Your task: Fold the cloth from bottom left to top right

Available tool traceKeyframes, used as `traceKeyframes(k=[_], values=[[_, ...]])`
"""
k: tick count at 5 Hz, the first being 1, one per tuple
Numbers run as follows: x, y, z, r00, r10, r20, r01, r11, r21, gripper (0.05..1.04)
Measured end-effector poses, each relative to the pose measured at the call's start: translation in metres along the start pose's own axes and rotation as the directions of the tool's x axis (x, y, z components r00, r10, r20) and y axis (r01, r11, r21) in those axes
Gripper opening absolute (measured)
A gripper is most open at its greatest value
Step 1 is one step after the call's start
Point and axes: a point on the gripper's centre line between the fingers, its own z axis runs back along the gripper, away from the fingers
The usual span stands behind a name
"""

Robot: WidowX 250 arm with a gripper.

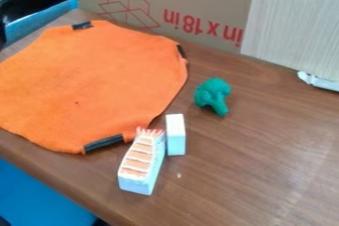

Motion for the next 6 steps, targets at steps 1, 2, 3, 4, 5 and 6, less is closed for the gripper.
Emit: traceKeyframes(k=[1, 2, 3, 4, 5, 6], values=[[-0.004, 0.01, -0.018, 0.999, 0.049, 0.02, -0.049, 0.999, -0.006, 0.999], [-0.005, 0.017, -0.028, 0.99, 0.13, 0.061, -0.128, 0.991, -0.037, 0.999], [-0.005, 0.019, -0.034, 0.984, 0.156, 0.081, -0.153, 0.987, -0.043, 0.999], [-0.007, 0.019, -0.039, 0.985, 0.148, 0.094, -0.145, 0.989, -0.036, 0.999], [-0.01, 0.019, -0.051, 0.986, 0.134, 0.099, -0.132, 0.991, -0.032, 0.999], [-0.015, 0.025, -0.055, 0.986, 0.128, 0.111, -0.127, 0.992, -0.017, 0.999]])
